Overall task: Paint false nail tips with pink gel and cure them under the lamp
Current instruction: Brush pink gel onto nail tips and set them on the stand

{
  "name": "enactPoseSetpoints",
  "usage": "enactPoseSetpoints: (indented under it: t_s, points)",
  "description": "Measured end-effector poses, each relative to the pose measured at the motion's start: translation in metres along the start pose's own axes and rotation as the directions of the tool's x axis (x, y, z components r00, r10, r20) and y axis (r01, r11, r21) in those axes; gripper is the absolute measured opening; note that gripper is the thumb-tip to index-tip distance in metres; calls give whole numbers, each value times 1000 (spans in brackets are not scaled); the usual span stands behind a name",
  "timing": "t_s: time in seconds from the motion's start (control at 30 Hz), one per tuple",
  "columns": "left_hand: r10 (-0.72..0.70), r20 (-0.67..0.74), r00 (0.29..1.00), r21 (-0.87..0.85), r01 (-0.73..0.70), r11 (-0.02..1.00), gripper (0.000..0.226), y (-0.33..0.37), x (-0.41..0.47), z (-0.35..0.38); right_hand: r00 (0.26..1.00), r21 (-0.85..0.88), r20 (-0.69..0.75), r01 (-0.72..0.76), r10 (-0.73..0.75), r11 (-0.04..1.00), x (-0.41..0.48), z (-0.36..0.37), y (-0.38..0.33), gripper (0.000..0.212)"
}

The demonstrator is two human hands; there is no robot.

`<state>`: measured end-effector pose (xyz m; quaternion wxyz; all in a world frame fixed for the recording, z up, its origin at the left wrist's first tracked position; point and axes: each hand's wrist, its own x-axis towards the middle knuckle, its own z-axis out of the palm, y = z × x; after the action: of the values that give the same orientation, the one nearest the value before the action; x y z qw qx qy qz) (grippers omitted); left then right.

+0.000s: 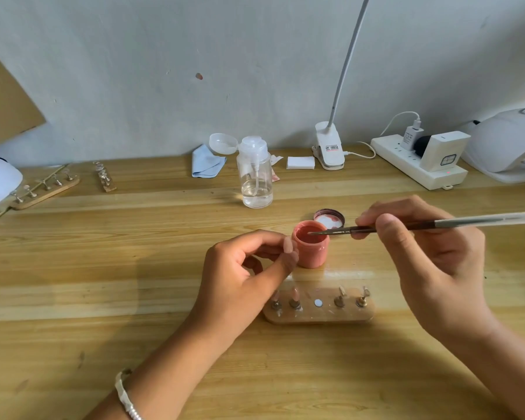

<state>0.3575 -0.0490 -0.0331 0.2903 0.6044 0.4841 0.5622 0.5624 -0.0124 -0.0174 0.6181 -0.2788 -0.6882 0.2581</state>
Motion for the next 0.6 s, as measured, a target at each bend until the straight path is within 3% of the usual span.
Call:
enactPoseSetpoints:
  t_s: [0.17,0.27,0.6]
  points:
    - [68,162,984,92,-84,992,10,1,-3,6,997,48,-68,-42,45,998,4,-1,3,19]
    - [26,239,971,117,-55,992,13,-2,-6,12,995,57,-85,-56,61,997,5,-2,3,19]
    - [17,271,962,367,-119,923,21,-9,-6,16,993,44,-94,-61,65,997,6,-2,3,20]
